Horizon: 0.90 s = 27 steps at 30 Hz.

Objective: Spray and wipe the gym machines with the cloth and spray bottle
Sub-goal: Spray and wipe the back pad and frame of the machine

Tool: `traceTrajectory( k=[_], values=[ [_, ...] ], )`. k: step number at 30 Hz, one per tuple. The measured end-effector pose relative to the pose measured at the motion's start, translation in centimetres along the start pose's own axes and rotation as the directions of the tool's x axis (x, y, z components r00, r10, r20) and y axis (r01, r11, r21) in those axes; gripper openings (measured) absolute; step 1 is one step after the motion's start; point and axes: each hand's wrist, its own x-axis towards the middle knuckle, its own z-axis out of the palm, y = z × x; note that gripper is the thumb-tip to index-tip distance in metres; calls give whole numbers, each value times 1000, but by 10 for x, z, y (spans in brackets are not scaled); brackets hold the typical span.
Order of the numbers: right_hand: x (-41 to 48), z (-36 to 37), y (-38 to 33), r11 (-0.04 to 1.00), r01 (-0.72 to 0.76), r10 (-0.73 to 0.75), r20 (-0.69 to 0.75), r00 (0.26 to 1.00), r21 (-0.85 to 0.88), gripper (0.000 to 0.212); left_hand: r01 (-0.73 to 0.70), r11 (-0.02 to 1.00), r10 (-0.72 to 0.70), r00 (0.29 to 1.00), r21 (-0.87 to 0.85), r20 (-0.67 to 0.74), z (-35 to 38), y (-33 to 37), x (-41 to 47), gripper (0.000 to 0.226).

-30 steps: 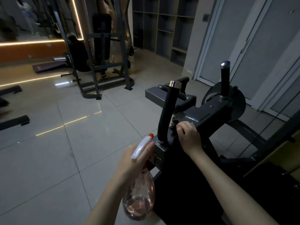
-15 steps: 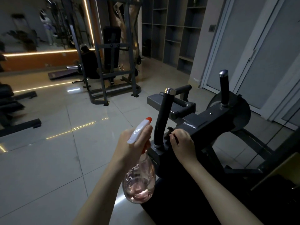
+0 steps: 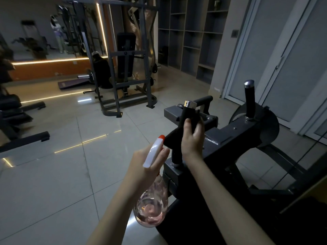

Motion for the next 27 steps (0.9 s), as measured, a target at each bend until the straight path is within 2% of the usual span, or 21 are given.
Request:
traceTrajectory(
  k=[4, 8, 10, 12, 15, 18, 20, 22, 24, 25, 27],
  values=[
    [-32, -2, 33, 985, 110, -112, -10, 994, -136, 38, 0, 1000, 0, 1000, 4, 12, 5, -4, 3, 56],
    [-35, -20, 38, 987, 89, -80, 68, 994, -137, 28, 5, 1000, -5, 1000, -2, 21, 9, -5, 6, 62],
    [-18, -25, 17, 977, 175, -176, 0, 984, -119, 31, 23, 1000, -23, 1000, -14, 21, 8, -4, 7, 66],
    [6, -19, -8, 930, 329, -340, -42, 940, -166, 38, 28, 1000, -27, 999, -10, 21, 7, -4, 8, 73],
    [29, 2, -21, 768, 546, -553, 85, 829, -335, 41, 27, 1000, -27, 999, -1, 22, 4, -5, 9, 74],
    [24, 6, 1, 557, 654, -679, 172, 713, -512, 40, 29, 1000, -29, 1000, -3, 12, 2, -7, 7, 68],
    [10, 0, 17, 414, 719, -735, 261, 626, -557, 29, 27, 1000, -27, 1000, 3, 13, 2, -7, 6, 70],
    [4, -9, 26, 312, 789, -753, 369, 546, -530, 23, 25, 1000, -25, 1000, 12, 8, 1, -7, 6, 73],
    [12, -18, 16, 296, 823, -765, 395, 508, -485, 26, 27, 1000, -27, 1000, 6, 3, -1, -6, 6, 75],
    [19, -20, 5, 320, 813, -775, 359, 520, -487, 30, 26, 1000, -26, 1000, 1, 7, -1, -5, 5, 75],
    [39, -21, -22, 418, 748, -773, 231, 591, -516, 34, 27, 1000, -27, 1000, -5, 9, -2, -6, 5, 74]
  ],
)
